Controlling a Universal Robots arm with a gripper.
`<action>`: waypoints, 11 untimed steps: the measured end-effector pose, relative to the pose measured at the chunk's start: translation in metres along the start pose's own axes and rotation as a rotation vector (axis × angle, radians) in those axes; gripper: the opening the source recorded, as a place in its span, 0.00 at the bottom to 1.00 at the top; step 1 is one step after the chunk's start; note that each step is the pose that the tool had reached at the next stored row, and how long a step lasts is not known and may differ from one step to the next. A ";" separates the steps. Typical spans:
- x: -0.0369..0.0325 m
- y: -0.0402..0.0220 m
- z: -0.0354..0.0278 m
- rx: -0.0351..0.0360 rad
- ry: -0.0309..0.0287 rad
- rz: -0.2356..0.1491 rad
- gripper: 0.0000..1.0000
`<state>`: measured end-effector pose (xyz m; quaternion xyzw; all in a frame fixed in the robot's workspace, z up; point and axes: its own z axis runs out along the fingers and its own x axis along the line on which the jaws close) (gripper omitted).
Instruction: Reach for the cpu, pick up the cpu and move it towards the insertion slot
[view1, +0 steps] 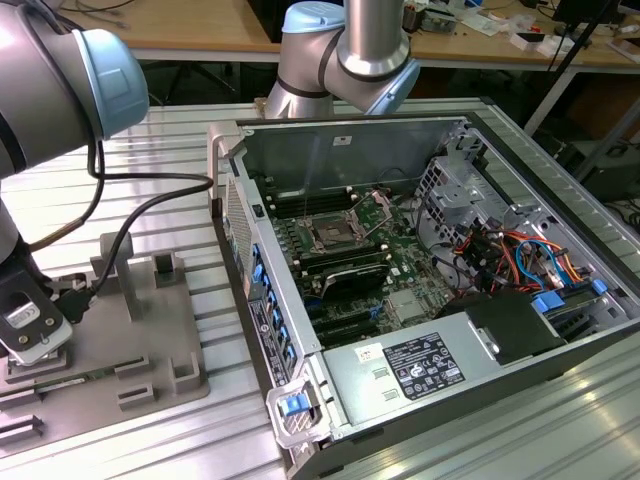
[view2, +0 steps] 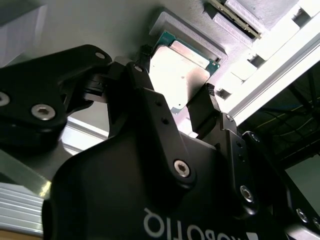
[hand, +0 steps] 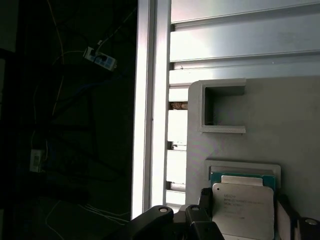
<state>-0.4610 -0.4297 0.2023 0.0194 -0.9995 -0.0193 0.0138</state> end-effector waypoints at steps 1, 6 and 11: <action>0.0000 0.0000 -0.0003 -0.0001 -0.0001 0.000 0.55; 0.0000 0.0001 -0.0019 -0.0001 -0.0001 0.000 0.55; 0.0000 0.0001 -0.0026 -0.0001 0.0000 0.000 0.55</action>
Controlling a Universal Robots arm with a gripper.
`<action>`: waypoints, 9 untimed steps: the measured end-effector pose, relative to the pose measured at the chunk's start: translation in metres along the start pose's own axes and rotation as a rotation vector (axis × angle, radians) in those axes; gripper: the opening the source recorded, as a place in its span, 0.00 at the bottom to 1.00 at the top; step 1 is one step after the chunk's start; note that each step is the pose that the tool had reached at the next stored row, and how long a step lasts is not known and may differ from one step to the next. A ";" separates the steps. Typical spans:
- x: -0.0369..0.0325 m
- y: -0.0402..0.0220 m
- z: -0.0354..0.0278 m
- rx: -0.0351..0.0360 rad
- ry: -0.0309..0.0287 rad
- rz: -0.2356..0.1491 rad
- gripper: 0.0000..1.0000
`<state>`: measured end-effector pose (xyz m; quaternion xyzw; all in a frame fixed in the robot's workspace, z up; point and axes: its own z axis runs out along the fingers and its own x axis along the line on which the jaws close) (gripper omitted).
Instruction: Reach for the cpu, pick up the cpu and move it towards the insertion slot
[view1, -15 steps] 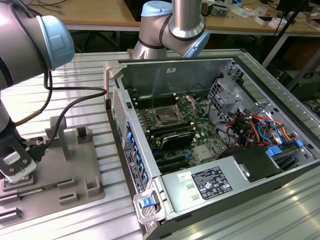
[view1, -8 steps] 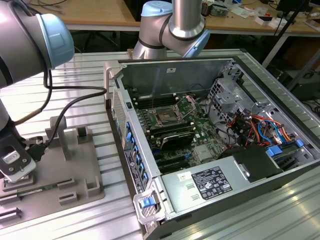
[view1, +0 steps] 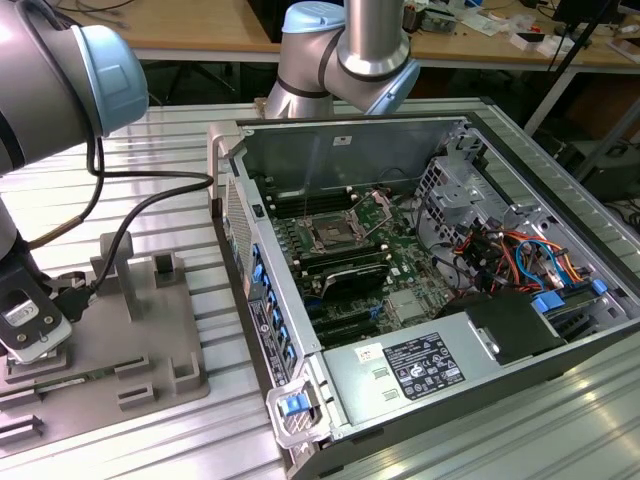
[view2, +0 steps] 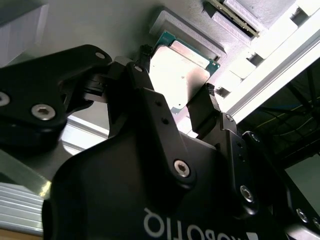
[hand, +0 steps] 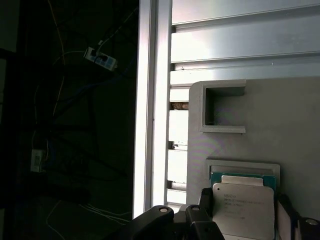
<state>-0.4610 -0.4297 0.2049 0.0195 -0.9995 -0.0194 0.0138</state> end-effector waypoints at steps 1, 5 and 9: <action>0.0000 0.0000 0.0000 0.0000 0.0000 0.000 0.55; 0.0000 0.0000 -0.0009 0.0000 0.0000 0.000 0.55; 0.0001 0.0002 -0.0041 0.0001 0.0001 0.000 0.55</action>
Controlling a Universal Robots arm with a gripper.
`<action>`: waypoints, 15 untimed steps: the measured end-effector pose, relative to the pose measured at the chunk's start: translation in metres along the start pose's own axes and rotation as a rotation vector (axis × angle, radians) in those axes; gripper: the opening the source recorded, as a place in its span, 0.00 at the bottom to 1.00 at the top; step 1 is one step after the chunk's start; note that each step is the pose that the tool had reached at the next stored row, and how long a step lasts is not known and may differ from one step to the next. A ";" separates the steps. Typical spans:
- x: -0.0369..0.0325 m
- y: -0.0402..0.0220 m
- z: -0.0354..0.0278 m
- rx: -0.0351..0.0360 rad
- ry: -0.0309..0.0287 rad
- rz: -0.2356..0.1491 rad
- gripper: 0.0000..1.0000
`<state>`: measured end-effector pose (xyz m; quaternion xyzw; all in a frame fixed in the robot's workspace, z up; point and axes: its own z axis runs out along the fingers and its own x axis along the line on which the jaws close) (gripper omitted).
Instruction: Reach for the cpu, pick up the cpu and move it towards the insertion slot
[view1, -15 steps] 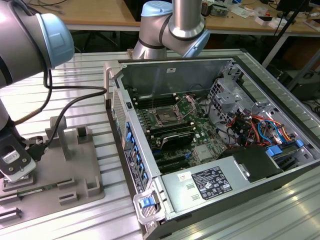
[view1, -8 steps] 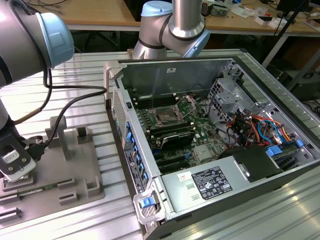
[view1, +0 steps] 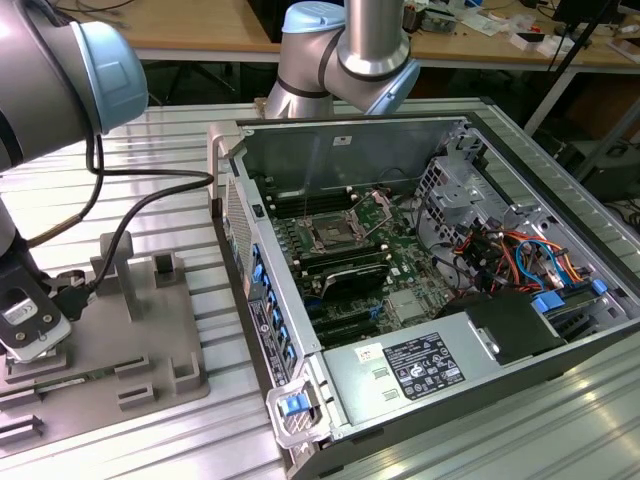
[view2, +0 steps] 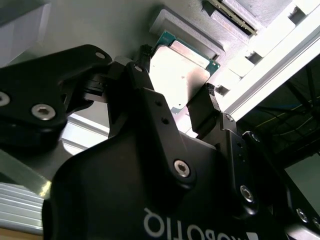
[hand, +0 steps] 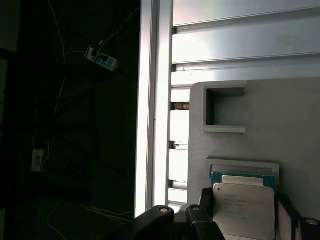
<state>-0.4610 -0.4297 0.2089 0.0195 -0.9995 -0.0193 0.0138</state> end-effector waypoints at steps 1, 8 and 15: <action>0.0000 0.0001 -0.0008 -0.0001 -0.0001 0.000 0.55; 0.0002 0.0003 -0.0072 -0.0001 -0.0001 0.000 0.55; 0.0003 0.0004 -0.0091 0.0000 0.0000 0.000 0.55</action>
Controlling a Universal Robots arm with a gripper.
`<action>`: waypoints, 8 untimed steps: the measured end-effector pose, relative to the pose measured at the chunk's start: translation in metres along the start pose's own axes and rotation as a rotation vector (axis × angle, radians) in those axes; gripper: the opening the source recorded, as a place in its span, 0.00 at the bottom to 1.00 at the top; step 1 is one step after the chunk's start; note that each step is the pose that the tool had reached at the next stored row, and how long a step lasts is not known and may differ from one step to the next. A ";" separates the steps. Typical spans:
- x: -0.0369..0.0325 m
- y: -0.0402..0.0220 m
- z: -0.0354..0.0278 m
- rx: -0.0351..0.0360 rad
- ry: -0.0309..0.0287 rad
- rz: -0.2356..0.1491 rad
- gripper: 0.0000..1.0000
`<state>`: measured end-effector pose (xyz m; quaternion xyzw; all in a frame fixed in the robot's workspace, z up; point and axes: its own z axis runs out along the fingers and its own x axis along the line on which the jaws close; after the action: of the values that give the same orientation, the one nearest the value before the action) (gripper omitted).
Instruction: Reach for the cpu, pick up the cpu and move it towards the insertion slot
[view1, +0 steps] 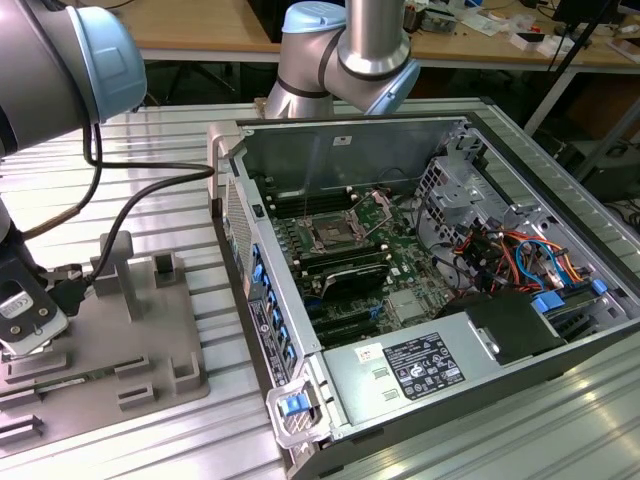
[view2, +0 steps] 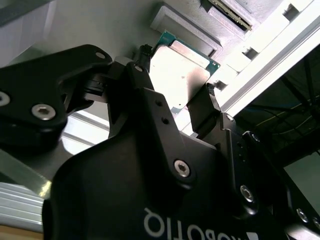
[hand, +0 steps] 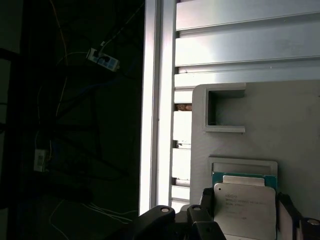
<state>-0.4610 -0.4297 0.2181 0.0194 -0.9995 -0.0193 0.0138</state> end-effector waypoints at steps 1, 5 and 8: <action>0.0000 0.0000 -0.0005 0.0001 0.0002 0.000 0.55; 0.0001 0.0001 -0.0032 0.0001 0.0001 0.000 0.55; 0.0001 0.0002 -0.0053 0.0000 -0.0001 0.000 0.55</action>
<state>-0.4610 -0.4297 0.2234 0.0195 -0.9995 -0.0194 0.0138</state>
